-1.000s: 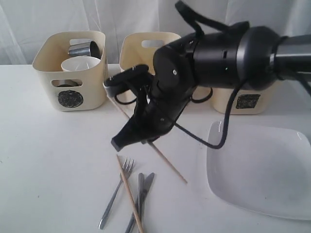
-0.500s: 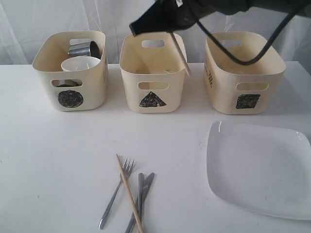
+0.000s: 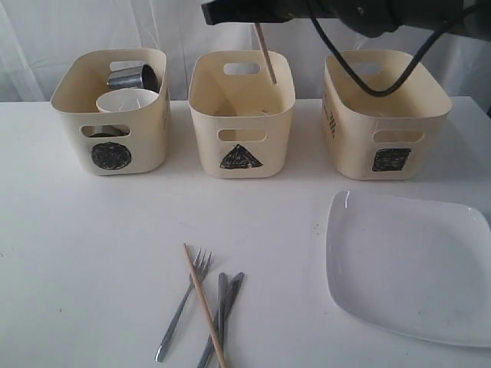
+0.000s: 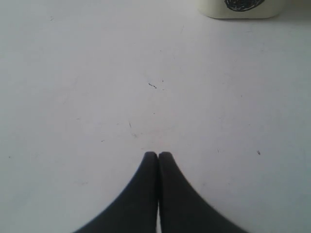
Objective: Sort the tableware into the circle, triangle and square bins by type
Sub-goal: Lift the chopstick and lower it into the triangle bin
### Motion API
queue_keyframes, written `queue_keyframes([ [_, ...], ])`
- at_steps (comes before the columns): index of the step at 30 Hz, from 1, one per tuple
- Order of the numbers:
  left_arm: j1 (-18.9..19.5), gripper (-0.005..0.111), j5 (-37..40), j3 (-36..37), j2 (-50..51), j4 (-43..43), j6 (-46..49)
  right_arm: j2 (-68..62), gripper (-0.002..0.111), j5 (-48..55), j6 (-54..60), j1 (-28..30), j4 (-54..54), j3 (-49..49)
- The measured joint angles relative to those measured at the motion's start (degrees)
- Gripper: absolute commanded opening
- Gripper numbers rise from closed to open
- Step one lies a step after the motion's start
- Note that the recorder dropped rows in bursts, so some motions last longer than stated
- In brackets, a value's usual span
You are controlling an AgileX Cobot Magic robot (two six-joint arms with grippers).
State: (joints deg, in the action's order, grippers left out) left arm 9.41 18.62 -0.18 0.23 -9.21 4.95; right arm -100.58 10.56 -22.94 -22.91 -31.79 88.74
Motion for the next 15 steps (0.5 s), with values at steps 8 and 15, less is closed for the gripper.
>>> queue_keyframes([
  [8, 0.0, 0.000, 0.0, 0.0, 0.0, 0.0, 0.0, -9.0, 0.000, -12.8, 8.6, 1.8, -5.1, 0.0],
  [15, 0.0, 0.000, 0.0, 0.0, 0.0, 0.0, 0.0, -15.1, 0.004, -18.5, 8.8, 3.5, -5.4, 0.0],
])
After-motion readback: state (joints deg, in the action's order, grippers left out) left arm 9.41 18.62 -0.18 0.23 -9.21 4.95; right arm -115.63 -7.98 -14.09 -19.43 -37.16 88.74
